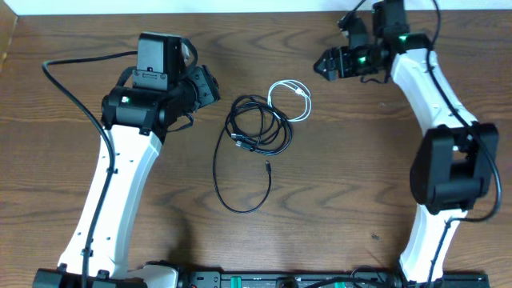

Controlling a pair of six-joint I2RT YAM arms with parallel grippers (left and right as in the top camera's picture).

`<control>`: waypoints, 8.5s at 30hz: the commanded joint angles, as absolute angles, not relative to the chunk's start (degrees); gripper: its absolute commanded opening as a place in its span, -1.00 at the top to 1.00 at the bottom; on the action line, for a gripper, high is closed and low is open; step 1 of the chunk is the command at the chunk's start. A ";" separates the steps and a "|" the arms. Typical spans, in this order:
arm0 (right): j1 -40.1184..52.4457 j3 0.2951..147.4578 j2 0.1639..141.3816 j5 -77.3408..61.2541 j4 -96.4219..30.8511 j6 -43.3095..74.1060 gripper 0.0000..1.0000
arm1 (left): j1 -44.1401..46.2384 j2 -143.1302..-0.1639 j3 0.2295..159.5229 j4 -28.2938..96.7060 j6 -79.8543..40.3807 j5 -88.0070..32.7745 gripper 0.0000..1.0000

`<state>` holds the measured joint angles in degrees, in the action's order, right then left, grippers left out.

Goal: Untangle cables

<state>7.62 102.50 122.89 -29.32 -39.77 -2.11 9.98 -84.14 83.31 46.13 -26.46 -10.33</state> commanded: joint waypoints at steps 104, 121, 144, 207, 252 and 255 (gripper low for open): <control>-13.63 115.11 133.40 -19.97 -49.56 -5.48 -0.44 | 9.96 -85.10 83.81 48.18 -25.10 -9.56 -0.97; 4.49 114.52 133.78 -2.09 -50.43 -11.11 -0.80 | 9.96 -85.10 83.81 48.18 -25.10 -9.56 -0.97; 4.05 114.50 135.68 3.27 -55.40 -6.11 -0.75 | 9.96 -85.10 83.81 48.18 -25.10 -9.56 -0.97; -31.68 101.56 139.87 -2.13 -21.06 3.84 0.44 | 9.96 -85.10 83.81 48.18 -25.10 -9.56 -0.96; 10.48 124.09 124.84 -22.44 -69.73 0.34 -0.98 | 9.96 -85.10 83.81 47.72 -25.54 -9.58 -0.96; 12.47 118.72 124.84 -22.48 -67.57 0.58 -0.99 | 9.96 -85.10 83.79 47.77 -25.47 -9.56 -0.96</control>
<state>11.22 122.98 124.99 -22.50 -68.58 0.86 9.98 -84.64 83.31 47.72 -25.45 -10.15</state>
